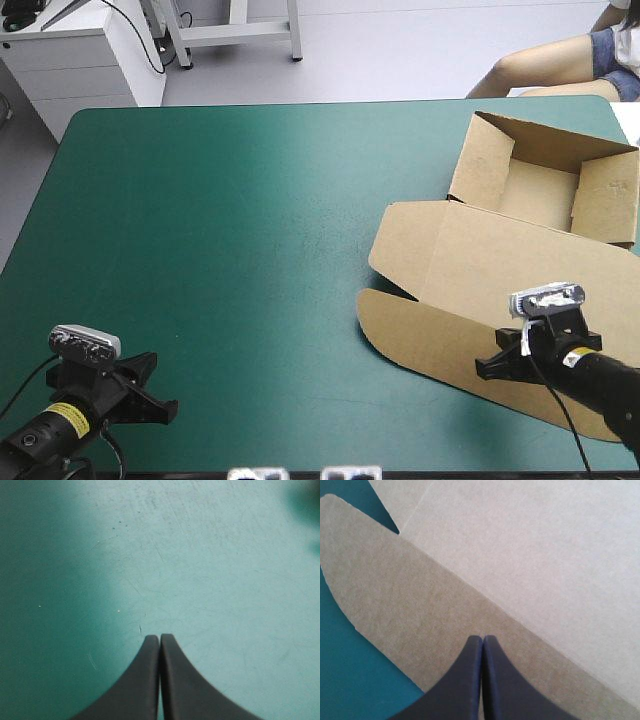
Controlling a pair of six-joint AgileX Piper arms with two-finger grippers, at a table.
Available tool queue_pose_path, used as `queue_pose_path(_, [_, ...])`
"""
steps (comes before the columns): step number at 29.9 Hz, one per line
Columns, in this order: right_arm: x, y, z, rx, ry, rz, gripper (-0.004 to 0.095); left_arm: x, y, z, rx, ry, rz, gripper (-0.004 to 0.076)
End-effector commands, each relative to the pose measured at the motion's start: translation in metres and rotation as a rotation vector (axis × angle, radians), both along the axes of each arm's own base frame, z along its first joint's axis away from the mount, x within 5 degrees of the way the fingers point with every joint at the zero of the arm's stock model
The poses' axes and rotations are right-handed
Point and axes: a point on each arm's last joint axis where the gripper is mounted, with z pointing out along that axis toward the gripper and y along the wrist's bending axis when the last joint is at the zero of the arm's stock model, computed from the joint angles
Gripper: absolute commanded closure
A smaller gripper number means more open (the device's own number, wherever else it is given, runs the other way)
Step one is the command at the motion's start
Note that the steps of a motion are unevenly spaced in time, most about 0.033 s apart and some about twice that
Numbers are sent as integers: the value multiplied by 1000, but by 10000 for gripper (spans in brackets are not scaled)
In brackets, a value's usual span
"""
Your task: Fold the box
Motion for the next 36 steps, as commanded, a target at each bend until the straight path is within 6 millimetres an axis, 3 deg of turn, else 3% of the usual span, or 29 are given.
queue_pose_path(1, [-13,-1,9,26,-186,-34,926,5,-3,9,-46,-81,-6,732])
queue_pose_path(9, [-49,-3,-5,31,-323,-38,926,8,-5,7,-40,-127,-23,732])
queue_pose_path(15, [-66,-3,1,70,-415,-56,926,6,-3,6,-37,-166,-25,732])
queue_pose_path(31, [-68,-4,1,76,-429,-61,927,4,-1,6,-26,-179,-18,732])
queue_pose_path(36, [-68,-4,1,76,-429,-61,928,1,2,0,9,-103,-7,732])
